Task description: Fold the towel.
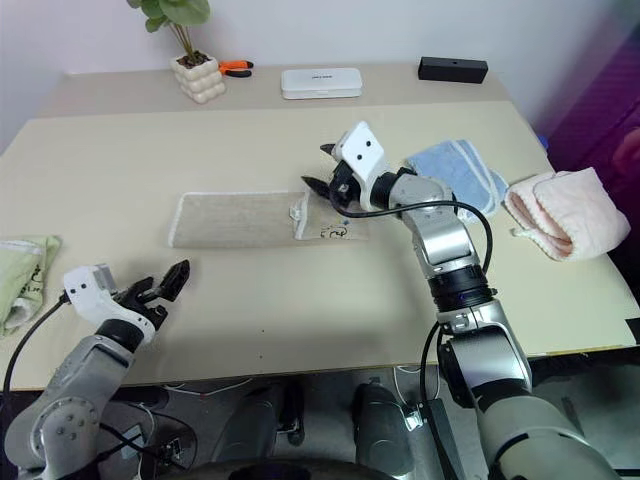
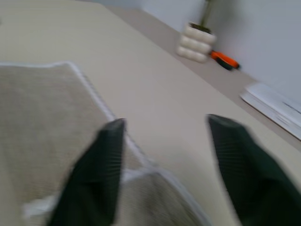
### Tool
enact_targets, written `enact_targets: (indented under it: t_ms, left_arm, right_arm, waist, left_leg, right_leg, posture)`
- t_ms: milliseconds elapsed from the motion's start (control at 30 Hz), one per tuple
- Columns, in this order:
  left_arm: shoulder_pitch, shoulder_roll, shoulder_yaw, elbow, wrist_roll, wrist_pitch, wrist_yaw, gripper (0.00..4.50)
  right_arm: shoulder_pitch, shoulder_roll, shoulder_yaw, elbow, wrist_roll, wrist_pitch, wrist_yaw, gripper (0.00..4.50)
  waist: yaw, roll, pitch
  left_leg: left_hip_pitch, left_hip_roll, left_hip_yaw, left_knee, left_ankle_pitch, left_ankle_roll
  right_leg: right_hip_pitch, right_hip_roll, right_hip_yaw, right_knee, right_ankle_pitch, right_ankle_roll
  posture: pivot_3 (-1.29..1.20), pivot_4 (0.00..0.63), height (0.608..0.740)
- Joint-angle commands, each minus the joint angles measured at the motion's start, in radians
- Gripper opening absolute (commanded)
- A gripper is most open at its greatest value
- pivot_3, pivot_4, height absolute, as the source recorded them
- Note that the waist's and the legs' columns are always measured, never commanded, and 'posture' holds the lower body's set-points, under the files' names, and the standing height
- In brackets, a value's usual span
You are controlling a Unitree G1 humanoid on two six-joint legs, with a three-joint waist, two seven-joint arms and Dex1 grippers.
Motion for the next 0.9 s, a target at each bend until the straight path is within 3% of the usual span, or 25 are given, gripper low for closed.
enact_targets:
  t_ms: [33, 233, 433, 533, 767, 800, 900]
  left_arm:
    - [-0.063, -0.054, 0.050, 0.022, -0.143, 0.024, 0.170, 4.50]
    - [-0.260, -0.059, 0.052, 0.206, -0.273, 0.043, 0.304, 4.50]
    - [-0.405, -0.070, 0.043, 0.358, -0.308, 0.020, 0.333, 4.50]
    - [-0.439, -0.079, 0.046, 0.403, -0.323, 0.002, 0.338, 3.67]
    - [-0.454, -0.076, 0.053, 0.409, -0.361, -0.029, 0.323, 0.26]
    - [-0.451, -0.068, 0.050, 0.402, -0.359, -0.033, 0.312, 0.05]
    - [-0.439, -0.022, 0.070, 0.359, -0.335, -0.084, 0.261, 0.05]
  right_arm:
    - [0.022, 0.001, 0.016, -0.072, -0.006, -0.038, 0.007, 4.42]
    - [0.051, 0.013, 0.043, -0.122, -0.010, -0.042, 0.004, 4.42]
    - [0.082, 0.008, 0.055, -0.181, -0.006, -0.019, 0.009, 4.42]
    - [0.109, 0.003, 0.064, -0.218, -0.007, -0.007, 0.011, 4.50]
    - [0.144, 0.009, 0.072, -0.276, -0.002, 0.035, 0.001, 4.50]
    - [0.145, 0.010, 0.073, -0.279, -0.002, 0.041, -0.001, 4.50]
    - [0.148, 0.011, 0.071, -0.284, 0.002, 0.058, -0.002, 4.50]
  waist:
    - [0.002, -0.001, 0.000]
    - [0.008, -0.001, 0.000]
    - [0.029, -0.001, -0.001]
    - [0.029, -0.001, -0.001]
    - [0.023, -0.001, 0.000]
    - [0.023, -0.001, 0.000]
    - [0.022, -0.001, 0.000]
  left_leg:
    - [0.000, 0.000, -0.001, 0.000, 0.000, 0.000]
    - [0.001, 0.000, -0.002, 0.002, -0.001, 0.001]
    - [0.001, 0.000, -0.003, 0.007, 0.001, -0.001]
    - [0.001, 0.000, -0.004, 0.009, -0.001, 0.001]
    - [0.001, 0.000, -0.004, 0.010, -0.001, 0.001]
    - [0.001, 0.000, -0.004, 0.010, -0.002, 0.000]
    - [0.001, 0.000, -0.004, 0.010, -0.002, 0.000]
  right_leg:
    - [0.001, 0.000, 0.000, 0.000, 0.000, 0.000]
    - [0.002, 0.001, -0.001, 0.001, 0.000, 0.000]
    - [0.005, 0.001, -0.003, 0.001, 0.000, 0.000]
    - [0.008, 0.001, -0.004, 0.000, 0.000, 0.000]
    - [0.008, 0.001, -0.003, -0.001, 0.000, 0.000]
    - [0.008, 0.001, -0.004, -0.001, 0.000, 0.000]
    - [0.008, 0.001, -0.003, -0.001, 0.000, 0.000]
  posture:
    - [0.00, 0.150, 0.734]
    - [0.00, 0.150, 0.734]
    - [0.00, 0.150, 0.734]
    - [0.00, 0.150, 0.734]
    - [0.00, 0.150, 0.734]
    - [0.00, 0.150, 0.734]
    - [0.00, 0.150, 0.734]
